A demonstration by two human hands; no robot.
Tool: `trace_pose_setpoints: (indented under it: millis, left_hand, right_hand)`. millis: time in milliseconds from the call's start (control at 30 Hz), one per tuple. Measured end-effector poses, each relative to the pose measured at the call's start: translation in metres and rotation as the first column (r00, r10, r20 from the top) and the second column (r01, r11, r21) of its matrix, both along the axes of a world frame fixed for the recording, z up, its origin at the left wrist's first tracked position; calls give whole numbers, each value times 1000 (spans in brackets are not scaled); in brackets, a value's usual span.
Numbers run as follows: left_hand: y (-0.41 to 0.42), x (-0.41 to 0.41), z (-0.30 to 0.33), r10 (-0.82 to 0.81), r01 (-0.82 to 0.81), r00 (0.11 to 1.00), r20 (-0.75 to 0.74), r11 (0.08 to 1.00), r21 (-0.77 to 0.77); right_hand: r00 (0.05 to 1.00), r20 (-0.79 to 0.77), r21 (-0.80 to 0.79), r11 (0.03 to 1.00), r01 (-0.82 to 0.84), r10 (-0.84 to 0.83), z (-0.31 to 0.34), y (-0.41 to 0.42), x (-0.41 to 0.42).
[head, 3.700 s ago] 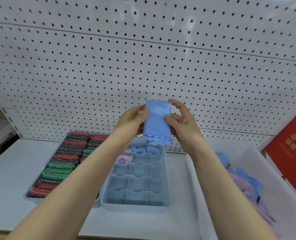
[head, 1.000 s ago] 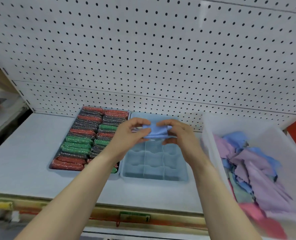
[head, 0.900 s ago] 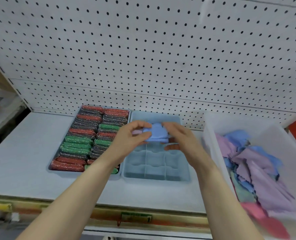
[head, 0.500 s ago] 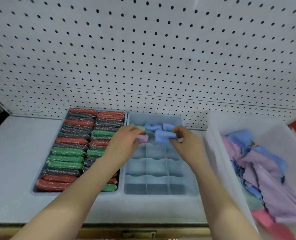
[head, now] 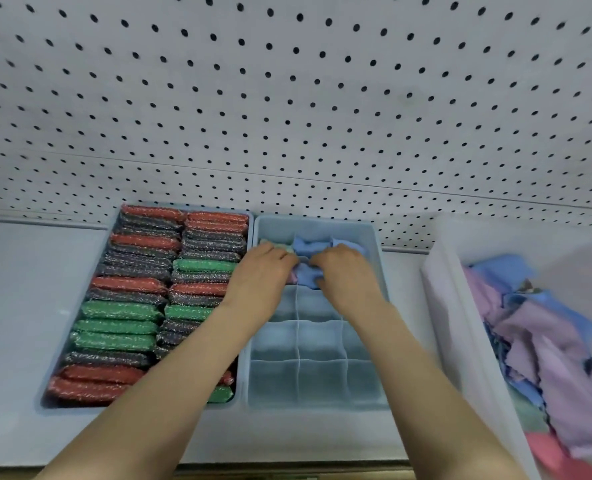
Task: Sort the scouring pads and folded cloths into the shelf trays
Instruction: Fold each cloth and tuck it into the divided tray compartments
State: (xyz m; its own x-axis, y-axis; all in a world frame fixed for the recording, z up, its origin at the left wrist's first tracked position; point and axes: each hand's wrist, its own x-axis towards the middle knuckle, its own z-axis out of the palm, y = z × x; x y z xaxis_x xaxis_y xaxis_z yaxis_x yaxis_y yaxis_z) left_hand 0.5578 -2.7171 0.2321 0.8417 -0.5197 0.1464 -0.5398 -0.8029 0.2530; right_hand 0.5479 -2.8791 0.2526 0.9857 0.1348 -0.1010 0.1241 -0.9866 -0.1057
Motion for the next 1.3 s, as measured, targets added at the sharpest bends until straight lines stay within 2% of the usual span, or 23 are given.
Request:
trace_pose_setpoints:
  millis: [33, 167, 267, 367, 433, 500, 600, 667, 733, 833, 900, 967, 1033, 1100, 1200, 1267, 1300]
  left_hand:
    - [0, 0, 0, 6, -6, 1000, -4, 1000, 2]
    - [2, 1, -2, 25, -25, 1000, -12, 1000, -11]
    - [1, 1, -3, 28, -28, 1000, -14, 1000, 10]
    - [1, 0, 0, 36, -35, 999, -28, 999, 16]
    - [0, 0, 5, 34, -33, 998, -48, 999, 16]
    - [-1, -1, 12, 48, -48, 994, -93, 999, 0]
    - [-11, -5, 26, 95, -111, 984, -150, 989, -102]
    - [-26, -11, 36, 113, -142, 978, -177, 977, -161]
    - [-49, -18, 46, 102, -150, 976, -192, 955, -256]
    - [-94, -29, 62, 31, -107, 983, -179, 896, -430]
    - [-125, -34, 72, -33, -69, 982, -187, 854, -515]
    - [-155, -37, 80, -74, -43, 980, -183, 827, -561]
    - [-180, -37, 84, -78, -31, 982, -170, 829, -559]
    - [-201, -36, 87, -96, -23, 977, -190, 841, -541]
    - [-224, -30, 90, -120, 11, 973, -196, 877, -480]
    - [-236, -25, 95, -160, 71, 972, -171, 897, -437]
    - [-241, -24, 98, -194, 102, 965, -174, 896, -432]
  right_hand:
    - [999, -27, -13, 999, 31, -32, -1, 3, 1]
    - [992, -6, 115, 985, 126, -126, -10, -1, -1]
    - [993, -83, 66, 994, 93, -87, -11, -2, -1]
    - [988, -157, -77, 997, -8, -4, -5, 3, 6]
    - [977, -211, -73, 996, -46, 30, 6, 2, 6]
    - [974, -224, 61, 998, -5, 19, 25, -9, -1]
    - [995, -46, 336, 937, 94, -83, 63, -51, -26]
    - [982, 70, 451, 884, 124, -173, 82, -91, -48]
    - [947, 135, 494, 848, 192, -293, 93, -134, -67]
    - [865, 121, 426, 813, 398, -487, 84, -197, -85]
    - [833, 47, 258, 812, 523, -552, 63, -228, -88]
    - [842, -83, 136, 831, 539, -533, 39, -246, -90]
    - [857, -193, 122, 854, 505, -479, 18, -253, -89]
    - [865, -180, 176, 849, 497, -469, 8, -257, -85]
    - [875, -28, 325, 823, 466, -484, 24, -264, -74]
    - [884, 26, 490, 777, 396, -467, 51, -269, -69]
    - [904, 4, 622, 709, 333, -428, 67, -272, -69]
